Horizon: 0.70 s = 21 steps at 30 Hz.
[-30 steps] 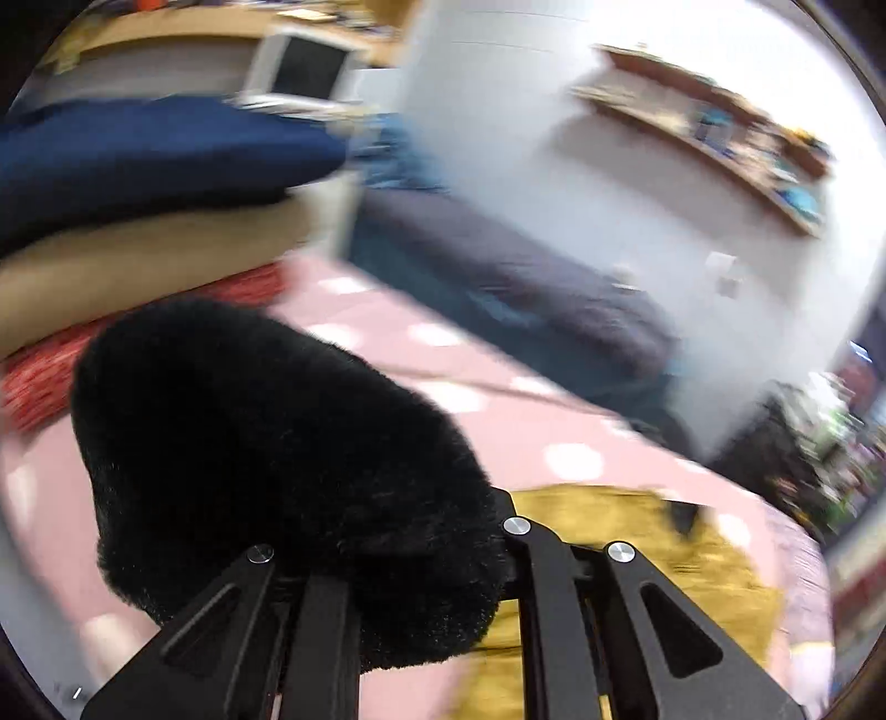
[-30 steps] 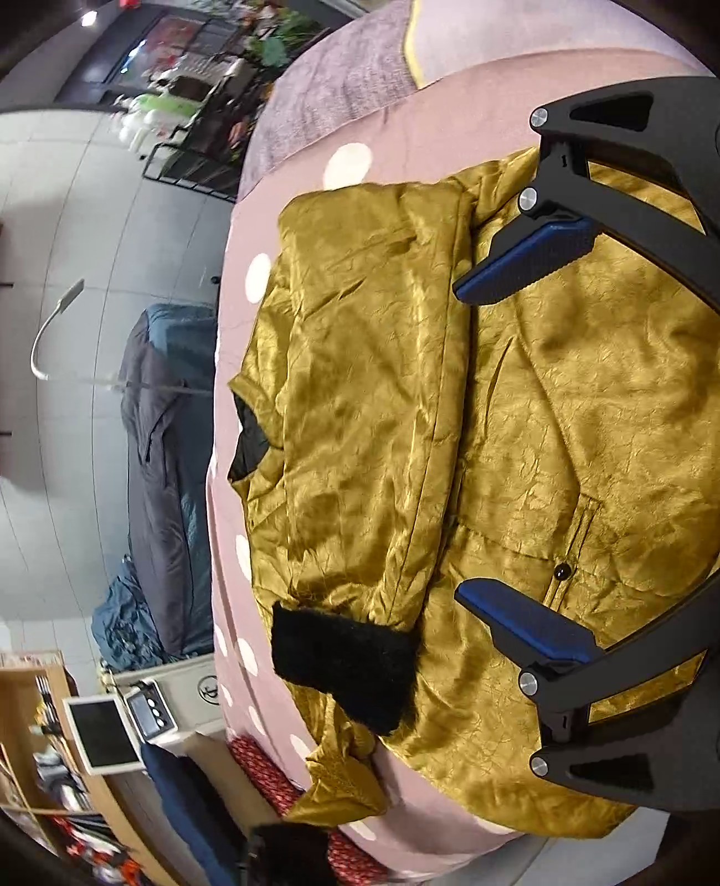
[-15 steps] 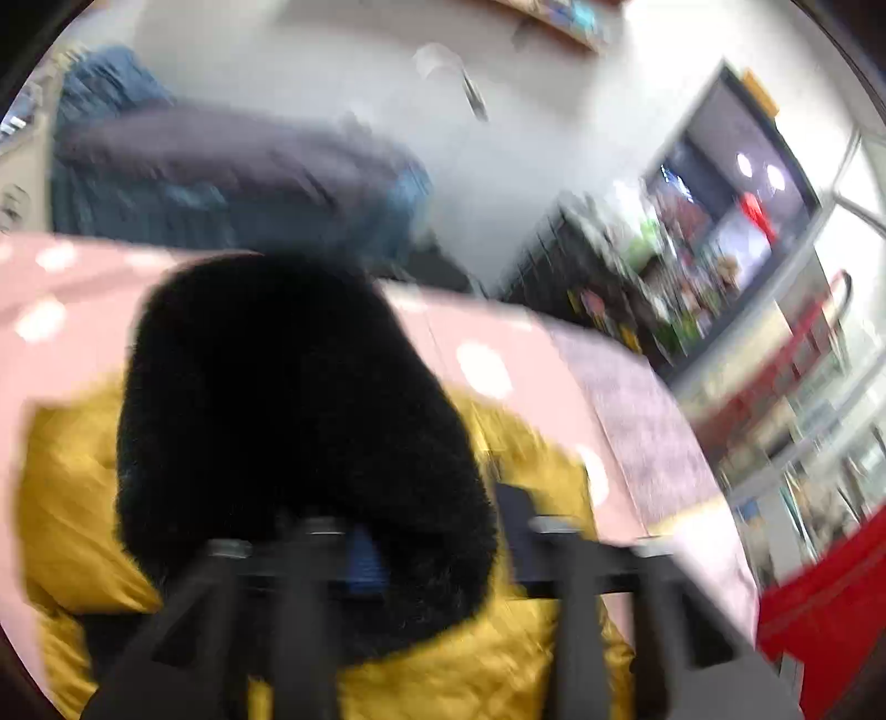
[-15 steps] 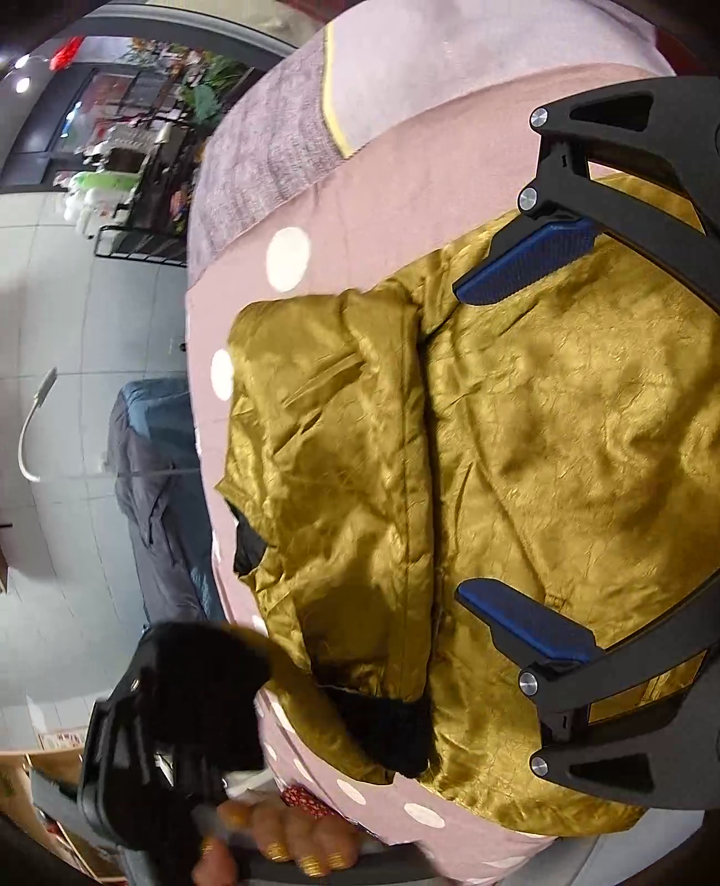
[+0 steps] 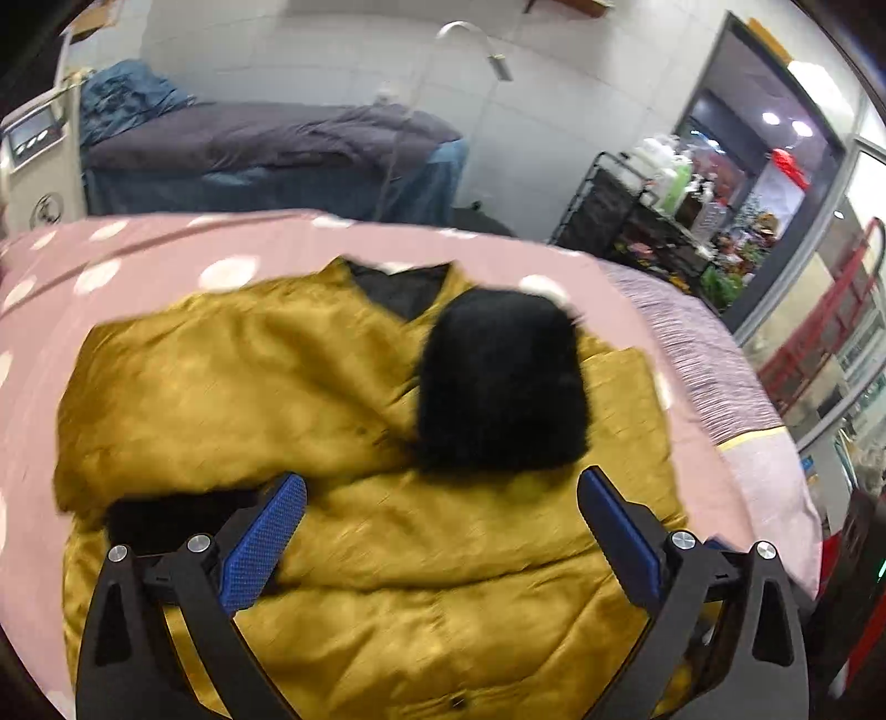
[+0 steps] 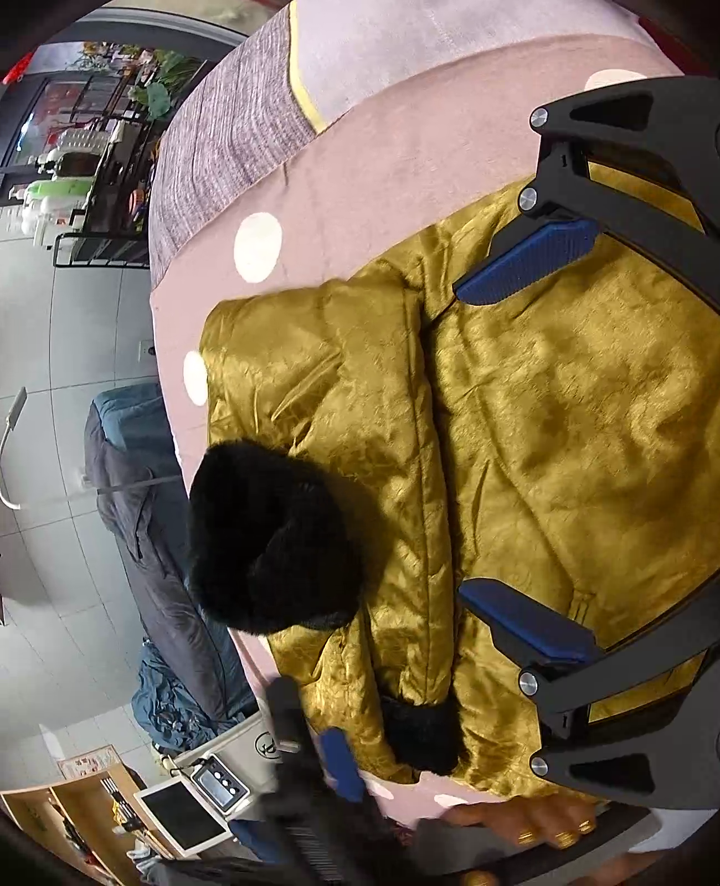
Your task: Fold large clothes
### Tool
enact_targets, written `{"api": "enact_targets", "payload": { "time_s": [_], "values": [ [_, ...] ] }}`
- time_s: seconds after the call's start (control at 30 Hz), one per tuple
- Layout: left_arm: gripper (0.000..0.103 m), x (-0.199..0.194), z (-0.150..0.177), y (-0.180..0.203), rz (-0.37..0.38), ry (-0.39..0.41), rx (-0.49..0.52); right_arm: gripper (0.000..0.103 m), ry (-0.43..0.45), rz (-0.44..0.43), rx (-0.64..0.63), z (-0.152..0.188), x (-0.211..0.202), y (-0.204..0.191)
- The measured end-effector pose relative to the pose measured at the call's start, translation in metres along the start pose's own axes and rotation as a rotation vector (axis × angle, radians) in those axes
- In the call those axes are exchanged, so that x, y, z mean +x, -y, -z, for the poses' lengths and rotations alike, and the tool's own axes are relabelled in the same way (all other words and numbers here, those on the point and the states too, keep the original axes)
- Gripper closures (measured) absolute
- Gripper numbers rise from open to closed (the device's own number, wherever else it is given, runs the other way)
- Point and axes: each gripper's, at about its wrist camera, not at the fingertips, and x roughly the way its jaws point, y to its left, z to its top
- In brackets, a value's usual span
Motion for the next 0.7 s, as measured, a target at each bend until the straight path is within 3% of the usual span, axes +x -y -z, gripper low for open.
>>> {"api": "enact_targets", "payload": {
  "time_s": [0.27,0.43,0.53,0.57,0.67,0.7],
  "values": [
    [0.007,-0.014,0.044,-0.093,-0.103,-0.055,-0.166,0.006,0.033,-0.054,-0.017,-0.041,0.021,-0.02],
    [0.007,-0.025,0.052,-0.124,-0.145,-0.05,-0.204,0.006,0.073,-0.119,0.038,-0.073,0.037,-0.03],
    [0.007,-0.029,0.052,-0.13,-0.15,-0.045,-0.206,0.007,0.104,-0.11,-0.019,-0.086,0.045,-0.049],
    [0.007,-0.029,0.052,-0.131,-0.149,-0.046,-0.203,0.008,0.109,-0.102,-0.057,-0.09,0.049,-0.059],
    [0.007,-0.027,0.052,-0.128,-0.147,-0.053,-0.193,0.027,0.096,-0.097,-0.161,-0.095,0.06,-0.086],
    [0.007,-0.026,0.052,-0.128,-0.143,-0.056,-0.192,0.038,0.078,-0.088,-0.195,-0.095,0.067,-0.094]
  ]
}}
